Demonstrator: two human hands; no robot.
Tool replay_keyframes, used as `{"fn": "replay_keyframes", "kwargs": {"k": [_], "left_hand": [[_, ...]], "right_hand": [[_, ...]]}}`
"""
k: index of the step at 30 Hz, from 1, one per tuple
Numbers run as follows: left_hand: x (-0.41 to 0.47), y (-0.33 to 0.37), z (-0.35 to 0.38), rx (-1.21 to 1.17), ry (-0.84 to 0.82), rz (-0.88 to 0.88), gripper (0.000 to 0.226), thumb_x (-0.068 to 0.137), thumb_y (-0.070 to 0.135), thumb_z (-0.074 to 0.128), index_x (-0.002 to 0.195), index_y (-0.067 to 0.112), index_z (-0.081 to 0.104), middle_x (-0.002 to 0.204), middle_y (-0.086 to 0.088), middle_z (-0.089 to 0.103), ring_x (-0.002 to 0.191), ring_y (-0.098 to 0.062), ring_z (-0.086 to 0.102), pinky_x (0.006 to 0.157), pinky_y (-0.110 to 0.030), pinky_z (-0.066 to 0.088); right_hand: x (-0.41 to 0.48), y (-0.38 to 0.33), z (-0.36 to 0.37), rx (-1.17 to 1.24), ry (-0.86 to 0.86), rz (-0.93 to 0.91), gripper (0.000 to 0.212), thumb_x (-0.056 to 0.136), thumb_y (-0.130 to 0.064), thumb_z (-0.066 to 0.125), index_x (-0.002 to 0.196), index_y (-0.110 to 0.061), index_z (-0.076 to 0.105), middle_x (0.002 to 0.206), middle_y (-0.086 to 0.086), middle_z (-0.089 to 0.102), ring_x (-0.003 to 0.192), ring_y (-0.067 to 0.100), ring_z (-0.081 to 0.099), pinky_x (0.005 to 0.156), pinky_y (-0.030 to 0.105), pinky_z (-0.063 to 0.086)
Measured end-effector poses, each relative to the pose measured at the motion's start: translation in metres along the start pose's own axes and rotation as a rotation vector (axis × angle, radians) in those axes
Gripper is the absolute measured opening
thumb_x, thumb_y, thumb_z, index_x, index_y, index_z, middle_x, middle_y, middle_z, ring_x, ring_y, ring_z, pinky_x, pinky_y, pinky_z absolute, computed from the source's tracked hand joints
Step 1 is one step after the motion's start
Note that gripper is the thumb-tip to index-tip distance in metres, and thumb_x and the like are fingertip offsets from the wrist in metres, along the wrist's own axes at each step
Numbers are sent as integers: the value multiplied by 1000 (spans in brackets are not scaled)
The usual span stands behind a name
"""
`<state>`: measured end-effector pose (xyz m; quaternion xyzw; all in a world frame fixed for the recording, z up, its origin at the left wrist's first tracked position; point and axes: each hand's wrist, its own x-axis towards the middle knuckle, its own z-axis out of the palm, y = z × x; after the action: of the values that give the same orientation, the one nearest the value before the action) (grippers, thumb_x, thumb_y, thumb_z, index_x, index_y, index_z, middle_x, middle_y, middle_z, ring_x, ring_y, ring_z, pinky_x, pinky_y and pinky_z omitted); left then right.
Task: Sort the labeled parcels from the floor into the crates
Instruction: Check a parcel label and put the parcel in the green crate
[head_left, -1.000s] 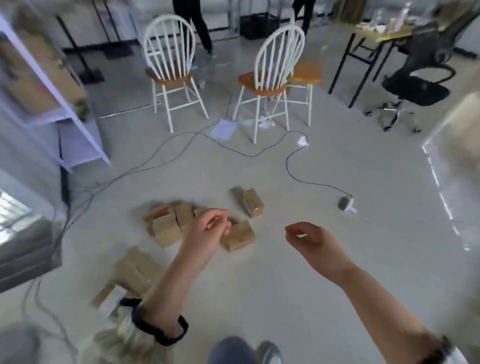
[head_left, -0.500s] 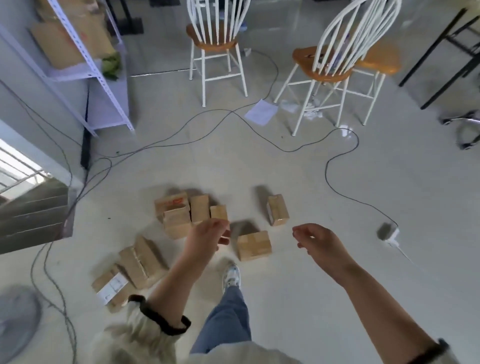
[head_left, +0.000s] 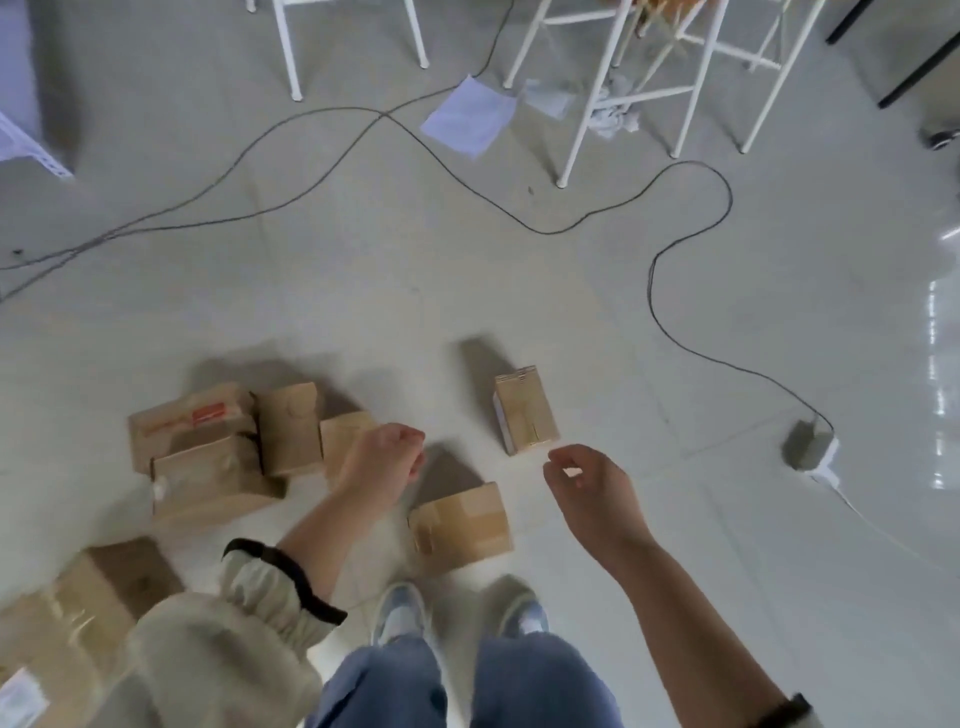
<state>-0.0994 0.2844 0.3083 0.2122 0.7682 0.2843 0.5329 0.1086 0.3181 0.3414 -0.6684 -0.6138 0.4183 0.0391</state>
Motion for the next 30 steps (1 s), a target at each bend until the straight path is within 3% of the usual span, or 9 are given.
{"fn": "replay_keyframes", "kwargs": {"k": [3, 6, 10, 12, 17, 20, 22, 26, 30], "left_hand": [[121, -67, 39, 89, 1, 45, 22, 88, 10, 54, 69, 18, 59, 66, -8, 62, 72, -28, 60, 80, -41, 51], [228, -125, 74, 202, -7, 108, 16, 81, 25, 56, 66, 22, 60, 71, -9, 66, 73, -31, 63, 81, -46, 53], [329, -169, 110, 276, -65, 143, 26, 93, 10, 51, 69, 18, 58, 70, -7, 61, 60, -21, 54, 63, -29, 46], [367, -183, 126, 368, -70, 199, 25, 92, 12, 53, 69, 17, 59, 74, -9, 63, 67, -23, 57, 71, -32, 48], [382, -202, 150, 408, -89, 214, 19, 92, 16, 54, 88, 4, 68, 84, -20, 67, 77, -26, 62, 82, -41, 52], [366, -209, 163, 347, -142, 147, 16, 95, 20, 51, 100, 10, 63, 92, -11, 66, 77, -24, 60, 79, -35, 54], [362, -206, 169, 271, -181, 121, 21, 97, 19, 45, 112, 12, 59, 100, -7, 64, 74, -17, 58, 59, -18, 50], [378, -200, 162, 158, -147, 166, 21, 98, 16, 44, 110, 10, 61, 98, -6, 64, 71, -9, 56, 41, -4, 37], [381, -214, 160, 214, -161, 215, 25, 97, 28, 48, 116, 17, 61, 107, -2, 68, 89, -18, 65, 77, -27, 56]], "right_hand": [[116, 70, 68, -144, 13, -4, 30, 92, -27, 50, 118, -15, 60, 122, 1, 61, 107, 19, 58, 87, 24, 43], [223, 134, 129, -359, 47, -18, 40, 91, -33, 49, 125, -12, 52, 134, 6, 49, 121, 26, 46, 92, 34, 44], [316, 189, 191, -600, 47, 66, 105, 75, -71, 52, 150, -14, 6, 159, 7, -5, 145, 32, -10, 114, 47, 16], [338, 205, 214, -659, 56, 63, 121, 69, -76, 55, 149, -15, -13, 157, 8, -17, 145, 34, -11, 113, 50, 16], [353, 223, 213, -558, 155, -2, 103, 75, -55, 62, 149, -24, -3, 155, 7, 5, 131, 34, 27, 103, 48, 35], [350, 231, 210, 339, -38, 30, 67, 76, -37, 70, 134, -35, 37, 129, -2, 52, 116, 20, 55, 93, 41, 51], [351, 237, 219, 655, -161, 75, 48, 84, -23, 67, 127, -31, 47, 113, -6, 66, 101, 15, 66, 86, 36, 55], [359, 244, 237, 565, -230, 62, 54, 89, -23, 62, 137, -32, 41, 122, -3, 61, 99, 15, 65, 82, 39, 53], [355, 243, 245, 489, -205, 51, 44, 93, -26, 54, 135, -38, 42, 120, -8, 60, 97, 15, 63, 81, 41, 51]]}}
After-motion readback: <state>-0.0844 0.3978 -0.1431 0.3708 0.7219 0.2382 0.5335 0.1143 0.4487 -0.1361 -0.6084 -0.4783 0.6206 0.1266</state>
